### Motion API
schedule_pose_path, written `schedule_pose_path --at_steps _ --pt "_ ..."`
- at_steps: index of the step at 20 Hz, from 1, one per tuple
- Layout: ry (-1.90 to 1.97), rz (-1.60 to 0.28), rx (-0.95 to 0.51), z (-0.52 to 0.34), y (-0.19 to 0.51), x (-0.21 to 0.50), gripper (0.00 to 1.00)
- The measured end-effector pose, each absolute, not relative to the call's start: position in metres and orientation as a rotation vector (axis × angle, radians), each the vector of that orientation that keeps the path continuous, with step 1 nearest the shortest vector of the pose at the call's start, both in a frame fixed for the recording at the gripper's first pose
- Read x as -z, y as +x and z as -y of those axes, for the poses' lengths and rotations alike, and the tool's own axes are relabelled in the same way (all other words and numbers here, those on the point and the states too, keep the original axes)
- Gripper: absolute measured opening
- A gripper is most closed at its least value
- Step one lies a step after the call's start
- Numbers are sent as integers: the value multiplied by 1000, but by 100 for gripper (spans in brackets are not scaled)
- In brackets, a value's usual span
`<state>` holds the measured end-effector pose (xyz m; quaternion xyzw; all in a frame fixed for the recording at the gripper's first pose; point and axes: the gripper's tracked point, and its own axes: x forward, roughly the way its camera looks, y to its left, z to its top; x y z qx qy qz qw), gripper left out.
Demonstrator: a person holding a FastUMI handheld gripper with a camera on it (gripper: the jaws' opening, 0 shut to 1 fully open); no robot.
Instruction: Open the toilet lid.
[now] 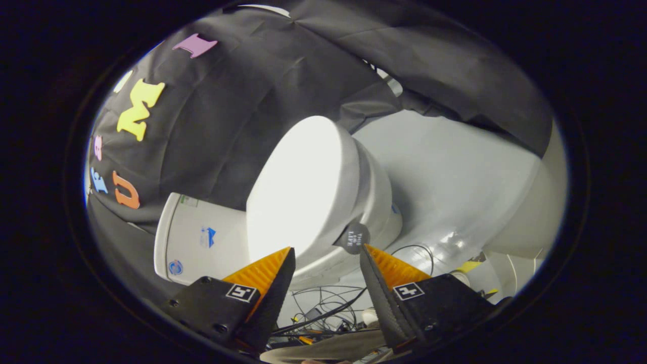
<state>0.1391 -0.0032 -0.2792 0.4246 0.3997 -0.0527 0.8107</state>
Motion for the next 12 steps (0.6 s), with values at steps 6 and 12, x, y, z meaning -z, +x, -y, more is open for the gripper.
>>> schedule_pose_path --at_steps 6,12 --pt "965 -856 125 10 150 312 85" --pt "1058 -836 89 -1 169 327 74"
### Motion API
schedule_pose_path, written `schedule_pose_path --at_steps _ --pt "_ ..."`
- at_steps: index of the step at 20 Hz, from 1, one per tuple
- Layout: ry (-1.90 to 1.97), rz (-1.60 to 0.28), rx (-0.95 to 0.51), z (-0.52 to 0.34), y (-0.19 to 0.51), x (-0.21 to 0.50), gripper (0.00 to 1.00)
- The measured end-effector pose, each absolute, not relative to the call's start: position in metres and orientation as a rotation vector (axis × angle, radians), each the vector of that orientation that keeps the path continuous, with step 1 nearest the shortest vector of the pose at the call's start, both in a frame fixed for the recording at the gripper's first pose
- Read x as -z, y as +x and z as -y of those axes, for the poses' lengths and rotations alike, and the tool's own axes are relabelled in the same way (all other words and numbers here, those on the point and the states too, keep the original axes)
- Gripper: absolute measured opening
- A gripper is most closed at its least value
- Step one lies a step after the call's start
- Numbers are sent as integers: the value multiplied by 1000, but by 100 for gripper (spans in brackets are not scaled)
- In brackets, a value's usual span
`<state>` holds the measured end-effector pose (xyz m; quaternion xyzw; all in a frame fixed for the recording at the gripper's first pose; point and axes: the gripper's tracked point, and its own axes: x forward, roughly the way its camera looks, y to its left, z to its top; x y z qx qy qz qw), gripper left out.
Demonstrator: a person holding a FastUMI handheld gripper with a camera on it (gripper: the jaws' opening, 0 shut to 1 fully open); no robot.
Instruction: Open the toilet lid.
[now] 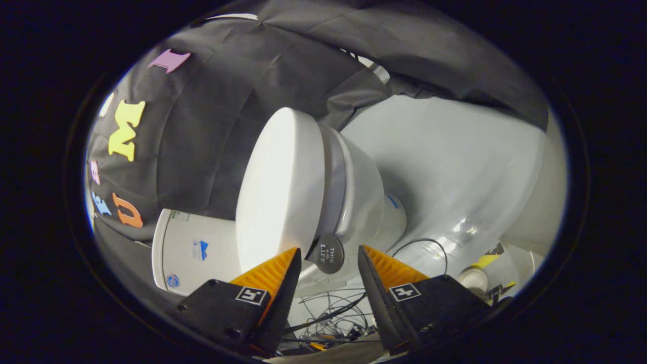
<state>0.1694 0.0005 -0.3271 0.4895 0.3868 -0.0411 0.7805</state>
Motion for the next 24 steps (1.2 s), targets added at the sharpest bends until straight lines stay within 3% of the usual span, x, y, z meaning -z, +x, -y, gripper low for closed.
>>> schedule_pose_path --at_steps 7,8,9,10,18,24 --pt "1155 -794 97 1 178 328 43" --pt "1150 -797 121 4 178 330 37" --pt "1144 -795 127 2 177 330 21" --pt "1137 -793 129 3 178 328 17" --pt "1130 -757 40 -1 180 297 7" --pt "1085 -686 -63 -17 186 244 6"
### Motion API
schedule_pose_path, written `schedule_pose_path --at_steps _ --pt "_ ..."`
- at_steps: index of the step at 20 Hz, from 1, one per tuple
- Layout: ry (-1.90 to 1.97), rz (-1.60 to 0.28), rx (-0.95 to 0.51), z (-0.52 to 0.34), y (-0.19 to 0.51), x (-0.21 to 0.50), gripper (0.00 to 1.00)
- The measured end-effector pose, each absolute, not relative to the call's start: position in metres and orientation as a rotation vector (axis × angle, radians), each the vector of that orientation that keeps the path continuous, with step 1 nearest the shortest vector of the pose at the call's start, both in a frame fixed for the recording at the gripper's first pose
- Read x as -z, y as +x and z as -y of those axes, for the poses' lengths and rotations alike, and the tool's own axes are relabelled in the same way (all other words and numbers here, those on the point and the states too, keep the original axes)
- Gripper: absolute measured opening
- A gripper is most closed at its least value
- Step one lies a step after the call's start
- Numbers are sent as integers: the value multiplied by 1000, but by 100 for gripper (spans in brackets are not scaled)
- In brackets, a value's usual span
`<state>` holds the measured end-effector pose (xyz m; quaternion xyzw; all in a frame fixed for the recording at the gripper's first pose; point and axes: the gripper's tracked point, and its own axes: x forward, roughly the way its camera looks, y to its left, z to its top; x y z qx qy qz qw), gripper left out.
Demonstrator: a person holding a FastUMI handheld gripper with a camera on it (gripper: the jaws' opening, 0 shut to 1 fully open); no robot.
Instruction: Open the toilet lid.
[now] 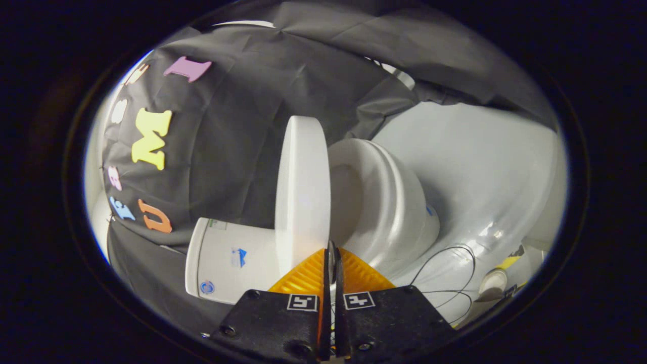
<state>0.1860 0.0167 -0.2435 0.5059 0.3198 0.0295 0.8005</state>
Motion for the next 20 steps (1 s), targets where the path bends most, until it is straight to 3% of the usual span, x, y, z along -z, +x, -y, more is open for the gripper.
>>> schedule_pose_path --at_steps 7,20 --pt "947 -648 -167 -47 189 189 6" --pt "728 -638 -168 -89 187 134 8"
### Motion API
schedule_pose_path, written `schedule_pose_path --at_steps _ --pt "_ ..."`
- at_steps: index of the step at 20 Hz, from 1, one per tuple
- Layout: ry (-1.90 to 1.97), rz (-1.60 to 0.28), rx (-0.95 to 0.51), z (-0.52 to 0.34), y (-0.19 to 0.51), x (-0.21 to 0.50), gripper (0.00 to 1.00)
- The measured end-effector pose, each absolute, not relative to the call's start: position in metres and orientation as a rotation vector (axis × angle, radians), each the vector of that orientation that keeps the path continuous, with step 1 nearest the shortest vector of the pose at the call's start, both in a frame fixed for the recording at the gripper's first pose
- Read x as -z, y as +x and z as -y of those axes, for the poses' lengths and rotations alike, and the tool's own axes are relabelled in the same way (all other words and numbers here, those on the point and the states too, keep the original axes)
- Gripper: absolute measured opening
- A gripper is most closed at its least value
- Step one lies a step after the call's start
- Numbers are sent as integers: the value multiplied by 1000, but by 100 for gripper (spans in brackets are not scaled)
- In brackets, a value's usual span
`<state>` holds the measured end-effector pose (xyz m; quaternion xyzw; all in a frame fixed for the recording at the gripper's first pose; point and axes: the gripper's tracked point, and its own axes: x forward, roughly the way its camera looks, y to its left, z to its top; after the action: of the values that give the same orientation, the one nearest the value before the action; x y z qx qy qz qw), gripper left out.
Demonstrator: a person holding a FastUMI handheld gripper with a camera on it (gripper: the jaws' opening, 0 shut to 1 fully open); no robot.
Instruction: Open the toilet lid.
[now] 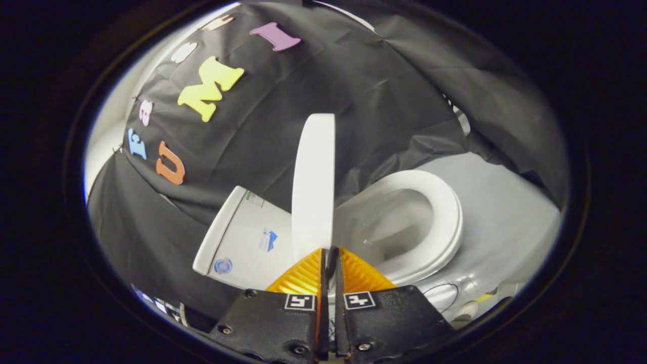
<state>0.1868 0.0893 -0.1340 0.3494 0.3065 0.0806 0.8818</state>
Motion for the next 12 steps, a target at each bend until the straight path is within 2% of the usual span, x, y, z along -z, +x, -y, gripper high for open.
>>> schedule_pose_path --at_steps 12 --pt "500 -619 -155 -149 190 92 12"
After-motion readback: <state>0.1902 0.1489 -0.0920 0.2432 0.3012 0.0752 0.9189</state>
